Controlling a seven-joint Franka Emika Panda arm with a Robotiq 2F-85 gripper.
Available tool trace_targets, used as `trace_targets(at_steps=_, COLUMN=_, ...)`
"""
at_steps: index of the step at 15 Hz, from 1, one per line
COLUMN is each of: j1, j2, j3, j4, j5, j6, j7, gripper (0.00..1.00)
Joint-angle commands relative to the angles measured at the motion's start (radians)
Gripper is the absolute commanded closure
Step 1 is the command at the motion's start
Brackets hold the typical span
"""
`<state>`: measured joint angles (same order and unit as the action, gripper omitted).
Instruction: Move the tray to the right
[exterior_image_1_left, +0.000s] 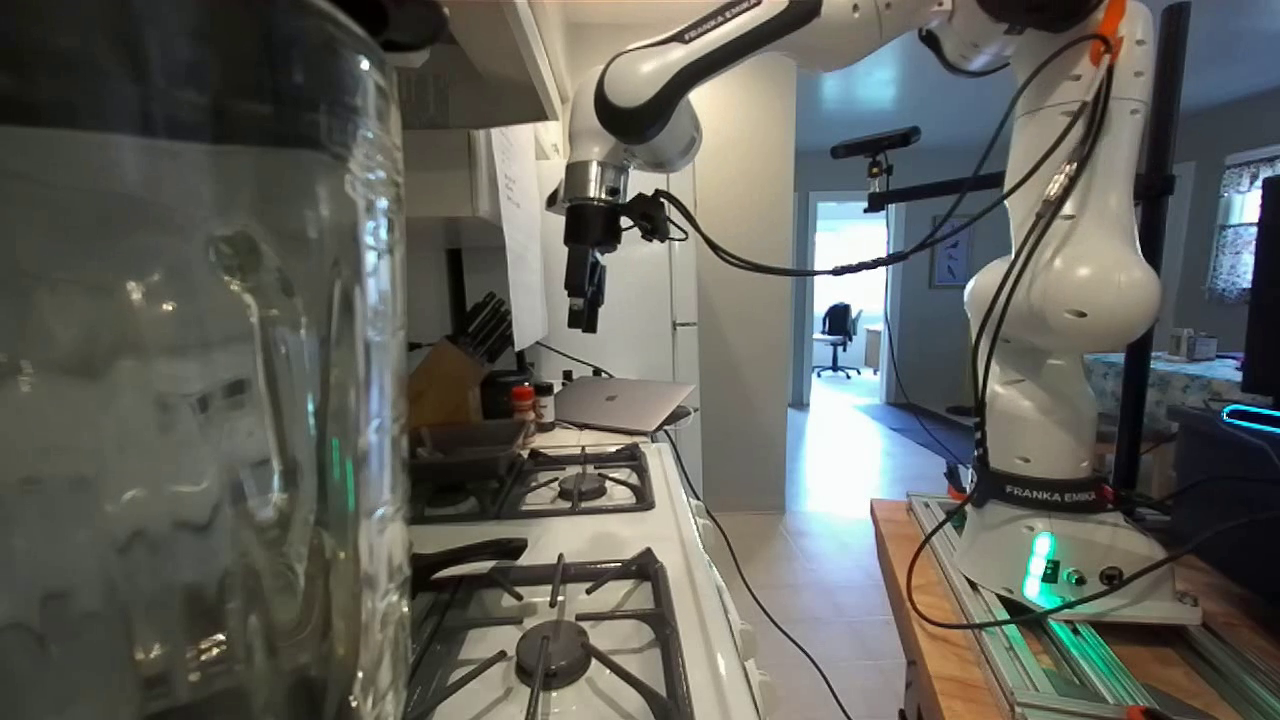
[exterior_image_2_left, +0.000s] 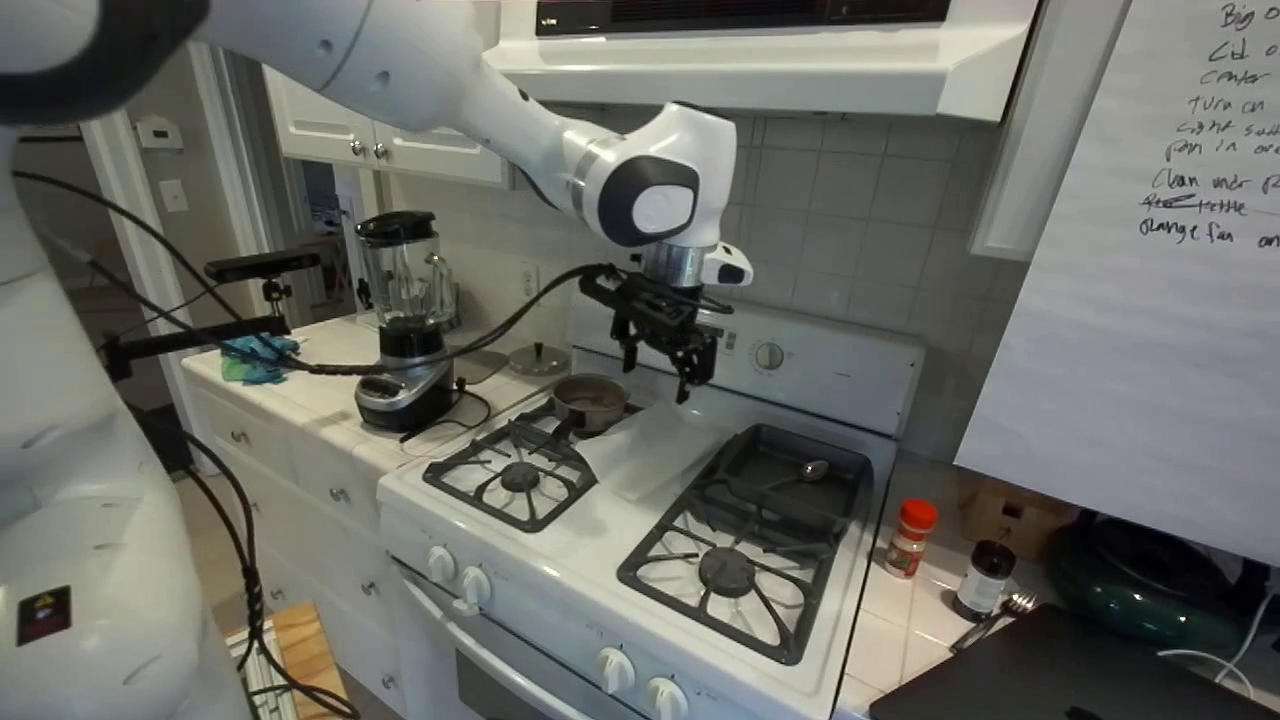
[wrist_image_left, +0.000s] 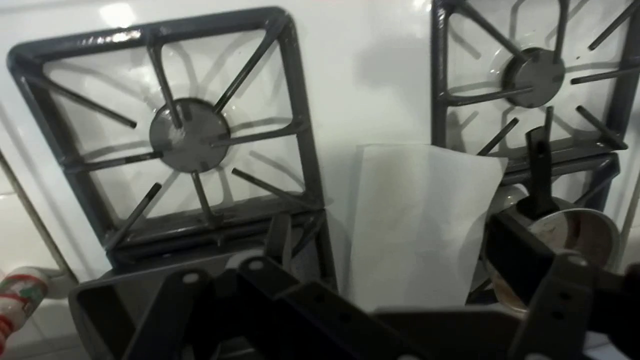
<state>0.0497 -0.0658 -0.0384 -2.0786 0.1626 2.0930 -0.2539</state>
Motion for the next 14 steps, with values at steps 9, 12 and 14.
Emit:
trace_targets(at_steps=9, j1=0.070, j2=0.496, j3=0.007, j4=0.439, j5=-0.451, j6=0.243, j7=0.202, gripper=0.00)
trace_targets(at_steps=12, j1=0.060, j2=0.552, j3=0.033, j4=0.488, j5=-0.409, j6=0.194, j7=0.176, gripper=0.00)
trace_targets(at_steps=14, j1=0.037, j2=0.588, j3=0.050, j4=0.530, j5=-0.362, j6=0.146, j7=0.135, gripper=0.00)
